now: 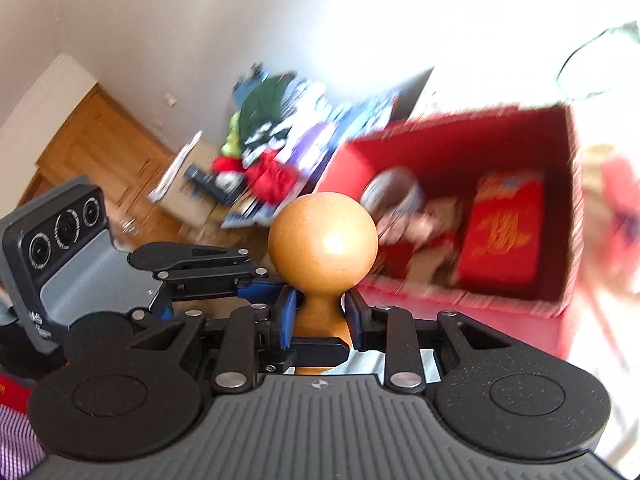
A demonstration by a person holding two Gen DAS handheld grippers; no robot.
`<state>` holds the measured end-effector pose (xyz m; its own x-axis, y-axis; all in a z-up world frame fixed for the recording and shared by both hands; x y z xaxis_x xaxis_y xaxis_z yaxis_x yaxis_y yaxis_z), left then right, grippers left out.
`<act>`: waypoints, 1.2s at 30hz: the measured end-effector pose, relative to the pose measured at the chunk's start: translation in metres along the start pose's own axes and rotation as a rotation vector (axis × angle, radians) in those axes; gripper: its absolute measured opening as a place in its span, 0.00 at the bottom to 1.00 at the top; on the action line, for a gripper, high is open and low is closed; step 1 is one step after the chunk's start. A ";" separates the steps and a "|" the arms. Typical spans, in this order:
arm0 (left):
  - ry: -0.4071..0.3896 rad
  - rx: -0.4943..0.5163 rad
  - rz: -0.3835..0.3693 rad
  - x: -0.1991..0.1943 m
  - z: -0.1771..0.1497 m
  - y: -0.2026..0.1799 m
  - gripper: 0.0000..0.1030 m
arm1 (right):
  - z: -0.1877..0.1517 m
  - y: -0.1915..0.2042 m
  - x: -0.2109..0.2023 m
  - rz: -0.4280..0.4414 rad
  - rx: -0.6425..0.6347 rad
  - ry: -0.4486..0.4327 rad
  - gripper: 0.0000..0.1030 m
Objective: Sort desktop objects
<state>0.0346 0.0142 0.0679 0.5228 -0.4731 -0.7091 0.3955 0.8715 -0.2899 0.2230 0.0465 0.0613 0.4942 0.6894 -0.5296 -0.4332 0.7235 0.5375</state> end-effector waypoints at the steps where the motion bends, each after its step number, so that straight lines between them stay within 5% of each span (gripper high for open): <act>1: -0.009 0.011 -0.002 0.005 0.007 0.000 0.39 | 0.006 -0.005 -0.002 -0.027 -0.006 -0.006 0.28; 9: 0.026 -0.023 -0.095 0.077 0.046 0.021 0.39 | 0.037 -0.047 0.014 -0.260 -0.027 0.059 0.28; 17: 0.074 -0.125 -0.177 0.122 0.066 0.038 0.41 | 0.058 -0.076 0.029 -0.382 -0.028 0.097 0.27; 26: 0.158 -0.166 -0.148 0.159 0.075 0.053 0.40 | 0.063 -0.096 0.036 -0.578 -0.111 0.101 0.28; 31: 0.221 -0.161 -0.126 0.173 0.072 0.054 0.40 | 0.063 -0.104 0.036 -0.568 -0.086 0.092 0.28; 36: 0.267 -0.024 -0.078 0.180 0.063 0.033 0.45 | 0.061 -0.107 0.034 -0.551 -0.046 0.077 0.28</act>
<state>0.1895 -0.0505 -0.0288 0.2724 -0.4906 -0.8277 0.4068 0.8383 -0.3630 0.3320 -0.0100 0.0256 0.6015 0.2084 -0.7712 -0.1600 0.9772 0.1393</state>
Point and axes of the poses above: each gripper's, at about its wrist camera, not at the fingertips, and x roughly the way its jaws point, y to its left, z to its top, the point moved 4 cm from there along x, roughly the way its jaws point, and after that the axes turned 8 degrees about -x, right-handed, at the moved point
